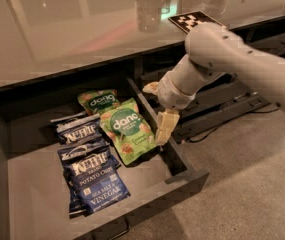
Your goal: Pick green rice chip bag from top drawer and place on counter
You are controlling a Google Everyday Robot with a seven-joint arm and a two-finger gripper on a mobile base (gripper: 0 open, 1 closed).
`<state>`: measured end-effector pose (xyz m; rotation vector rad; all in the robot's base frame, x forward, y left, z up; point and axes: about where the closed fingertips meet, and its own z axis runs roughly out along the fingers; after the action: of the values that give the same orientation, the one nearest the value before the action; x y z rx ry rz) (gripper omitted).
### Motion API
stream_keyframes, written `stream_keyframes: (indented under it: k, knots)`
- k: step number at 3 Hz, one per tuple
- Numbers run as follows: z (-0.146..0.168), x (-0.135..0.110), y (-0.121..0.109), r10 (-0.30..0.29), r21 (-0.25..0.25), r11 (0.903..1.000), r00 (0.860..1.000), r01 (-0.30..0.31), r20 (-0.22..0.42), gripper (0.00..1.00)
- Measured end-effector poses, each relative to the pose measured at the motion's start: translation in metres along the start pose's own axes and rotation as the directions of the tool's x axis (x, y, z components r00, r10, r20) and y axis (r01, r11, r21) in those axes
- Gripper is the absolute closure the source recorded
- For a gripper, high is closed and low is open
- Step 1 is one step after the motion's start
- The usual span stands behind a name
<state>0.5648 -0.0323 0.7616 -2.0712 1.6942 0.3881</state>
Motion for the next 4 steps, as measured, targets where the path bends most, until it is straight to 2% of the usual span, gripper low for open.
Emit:
stream_keyframes:
  k: [1, 4]
  knots:
    - [0.039, 0.001, -0.005, 0.001, -0.044, 0.9990, 1.000, -0.001, 0.006, 0.00]
    - [0.143, 0.004, -0.020, 0.043, -0.087, 0.9955, 0.998, -0.039, 0.035, 0.00]
